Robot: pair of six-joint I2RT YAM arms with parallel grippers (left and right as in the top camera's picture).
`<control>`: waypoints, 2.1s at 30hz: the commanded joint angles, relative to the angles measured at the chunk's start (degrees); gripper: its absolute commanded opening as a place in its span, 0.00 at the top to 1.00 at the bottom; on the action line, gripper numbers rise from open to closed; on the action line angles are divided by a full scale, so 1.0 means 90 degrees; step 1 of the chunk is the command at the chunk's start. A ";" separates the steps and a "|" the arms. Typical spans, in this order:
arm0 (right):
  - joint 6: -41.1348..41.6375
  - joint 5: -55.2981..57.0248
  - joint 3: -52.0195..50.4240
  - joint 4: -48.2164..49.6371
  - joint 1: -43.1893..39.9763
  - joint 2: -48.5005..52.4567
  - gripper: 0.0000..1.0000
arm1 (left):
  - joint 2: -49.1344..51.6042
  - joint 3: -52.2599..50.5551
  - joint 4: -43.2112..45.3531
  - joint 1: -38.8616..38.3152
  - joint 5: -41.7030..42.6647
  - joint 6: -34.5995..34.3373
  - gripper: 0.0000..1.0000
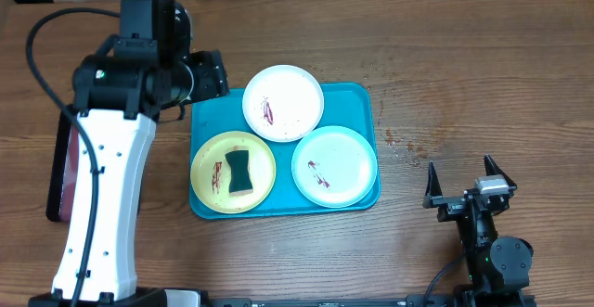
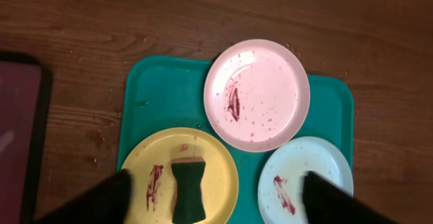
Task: Clean dirty plates on tray and stack at the side
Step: 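Reach the right gripper to the yellow plate rim and grasp it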
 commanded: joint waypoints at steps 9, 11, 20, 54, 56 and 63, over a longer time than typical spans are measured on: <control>-0.0002 -0.0034 -0.0068 0.0175 -0.0002 -0.0039 0.00 | 0.0415 -0.0177 -0.0461 0.0000 -0.0491 -0.0117 0.00; 0.0005 -0.0138 -0.0068 0.0527 -0.0002 -0.0039 0.00 | 0.0437 -0.0177 -0.0585 -0.0002 -0.0486 -0.0119 0.00; 0.1239 -0.3529 -0.0066 0.2805 0.0005 -0.0039 0.00 | 0.0444 -0.0177 -0.0685 -0.0002 0.0136 -0.0117 0.00; 0.1404 -0.7725 0.7176 -0.1923 0.0175 0.8485 0.00 | 0.0457 -0.0177 -0.0449 0.0000 0.0199 -0.0117 0.00; 0.1486 -0.7138 0.7176 -0.1945 0.0493 0.8575 0.00 | 0.0457 -0.0177 -0.0444 0.0000 0.0199 -0.0117 0.00; 0.2793 -0.2455 0.7405 -0.2501 0.2261 0.8599 0.00 | 0.0457 -0.0177 -0.0444 0.0000 0.0202 -0.0117 0.00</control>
